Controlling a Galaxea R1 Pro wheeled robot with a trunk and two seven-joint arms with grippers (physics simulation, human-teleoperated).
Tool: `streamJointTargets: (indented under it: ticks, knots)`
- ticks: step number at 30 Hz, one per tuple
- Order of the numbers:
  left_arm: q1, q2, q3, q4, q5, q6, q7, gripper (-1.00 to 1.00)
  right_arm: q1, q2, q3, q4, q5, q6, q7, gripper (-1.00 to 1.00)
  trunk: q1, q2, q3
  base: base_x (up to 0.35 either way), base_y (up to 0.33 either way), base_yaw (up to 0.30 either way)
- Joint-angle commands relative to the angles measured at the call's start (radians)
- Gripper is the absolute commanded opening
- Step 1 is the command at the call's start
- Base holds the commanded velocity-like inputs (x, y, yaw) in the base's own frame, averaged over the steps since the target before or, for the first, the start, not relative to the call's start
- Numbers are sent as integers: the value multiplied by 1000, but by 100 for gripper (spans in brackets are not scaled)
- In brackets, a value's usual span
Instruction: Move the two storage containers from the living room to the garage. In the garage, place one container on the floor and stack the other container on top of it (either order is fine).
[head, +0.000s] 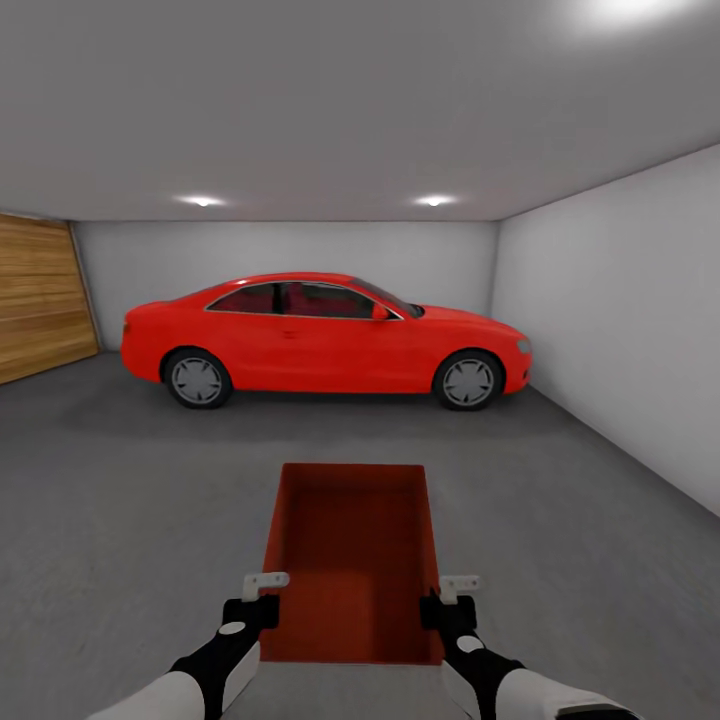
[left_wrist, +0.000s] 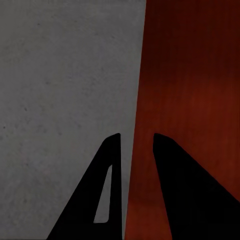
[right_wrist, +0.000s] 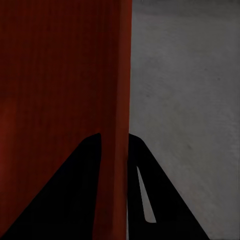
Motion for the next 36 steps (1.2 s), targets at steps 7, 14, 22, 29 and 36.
streamJointTargets:
  ticks: [7,14,22,29,36]
  knots:
    - [-1,0,14,4,4,-5,12,-100,-2,0,-56,-8,40,-5,-3,-100,1,-1,-2,320,0,0]
    - [0,0,14,4,4,-5,12,-100,-2,1,-56,-8,40,-4,-3,-100,1,-1,-2,320,0,0]
    - [0,0,14,4,4,-5,12,-100,-2,1,-56,-8,40,-4,-3,-100,1,-1,-2,320,0,0]
    - [-1,0,14,4,4,-5,12,-100,-2,1,-56,-8,40,-4,-3,-100,1,-1,-2,320,0,0]
    - [-1,0,14,4,4,-5,12,-100,-2,1,-56,-8,40,-4,-3,-100,1,-1,-2,320,0,0]
